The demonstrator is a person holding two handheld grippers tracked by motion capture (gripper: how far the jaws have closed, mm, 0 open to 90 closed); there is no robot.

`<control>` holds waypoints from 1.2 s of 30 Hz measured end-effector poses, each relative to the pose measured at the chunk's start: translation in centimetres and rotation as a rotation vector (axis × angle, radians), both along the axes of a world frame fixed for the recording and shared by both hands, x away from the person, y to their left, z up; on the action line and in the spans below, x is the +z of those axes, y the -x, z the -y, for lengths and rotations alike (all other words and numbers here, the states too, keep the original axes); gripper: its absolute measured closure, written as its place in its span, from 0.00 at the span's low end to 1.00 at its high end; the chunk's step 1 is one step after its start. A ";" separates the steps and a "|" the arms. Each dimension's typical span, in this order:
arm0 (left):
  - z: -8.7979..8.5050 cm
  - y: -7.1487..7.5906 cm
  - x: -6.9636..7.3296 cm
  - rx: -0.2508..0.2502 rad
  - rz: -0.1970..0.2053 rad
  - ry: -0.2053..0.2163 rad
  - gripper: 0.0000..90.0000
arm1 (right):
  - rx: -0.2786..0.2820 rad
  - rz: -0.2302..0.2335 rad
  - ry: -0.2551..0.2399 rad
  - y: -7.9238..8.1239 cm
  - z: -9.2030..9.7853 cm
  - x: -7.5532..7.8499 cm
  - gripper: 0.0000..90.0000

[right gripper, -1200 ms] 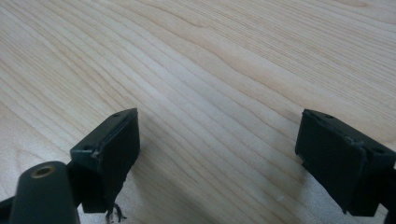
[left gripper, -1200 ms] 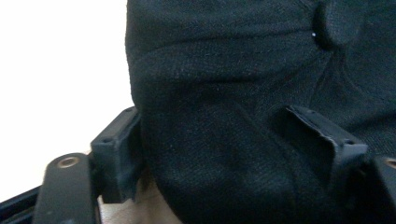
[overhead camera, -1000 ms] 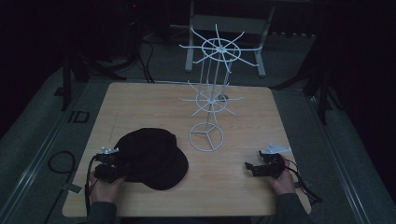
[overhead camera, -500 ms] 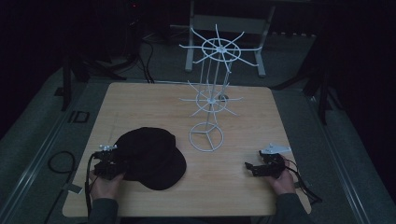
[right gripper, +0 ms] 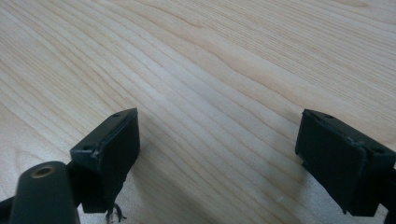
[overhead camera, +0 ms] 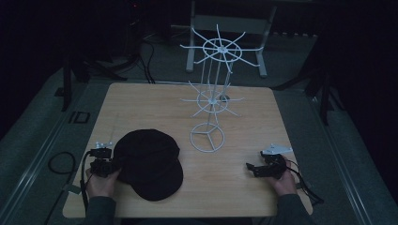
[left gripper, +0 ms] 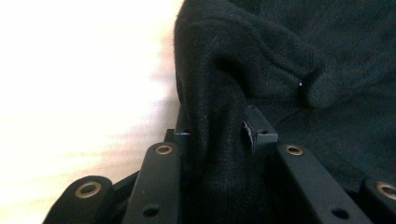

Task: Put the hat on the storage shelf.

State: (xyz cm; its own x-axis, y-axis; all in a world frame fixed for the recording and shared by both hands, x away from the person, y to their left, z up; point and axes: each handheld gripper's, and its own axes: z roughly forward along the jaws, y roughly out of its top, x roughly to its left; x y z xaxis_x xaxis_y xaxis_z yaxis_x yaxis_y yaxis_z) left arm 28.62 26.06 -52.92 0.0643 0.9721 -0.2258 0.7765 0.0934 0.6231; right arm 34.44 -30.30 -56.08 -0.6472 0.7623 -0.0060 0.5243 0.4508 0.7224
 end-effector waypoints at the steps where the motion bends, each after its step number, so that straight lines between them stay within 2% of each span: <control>1: 0.0 0.0 0.3 -0.003 0.016 0.004 0.81 | 0.000 0.000 0.000 0.0 0.0 0.0 0.15; 4: -0.2 0.0 1.4 -0.008 0.060 0.017 0.82 | 0.000 0.000 0.000 0.0 0.0 0.0 0.15; 6: -0.2 0.0 2.0 -0.014 0.088 0.011 0.82 | 0.000 0.000 0.000 0.0 0.0 0.0 0.15; 17: 0.2 -0.1 4.8 -0.064 0.184 -0.011 0.83 | 0.000 0.000 0.000 0.0 0.0 0.0 0.15; 27: 0.1 -0.3 6.5 -0.072 0.238 -0.030 0.83 | 0.000 0.000 0.000 0.0 0.0 0.0 0.15; 36: -0.2 -0.4 7.8 -0.091 0.278 -0.024 0.83 | -0.001 -0.002 0.000 0.0 0.0 0.0 0.15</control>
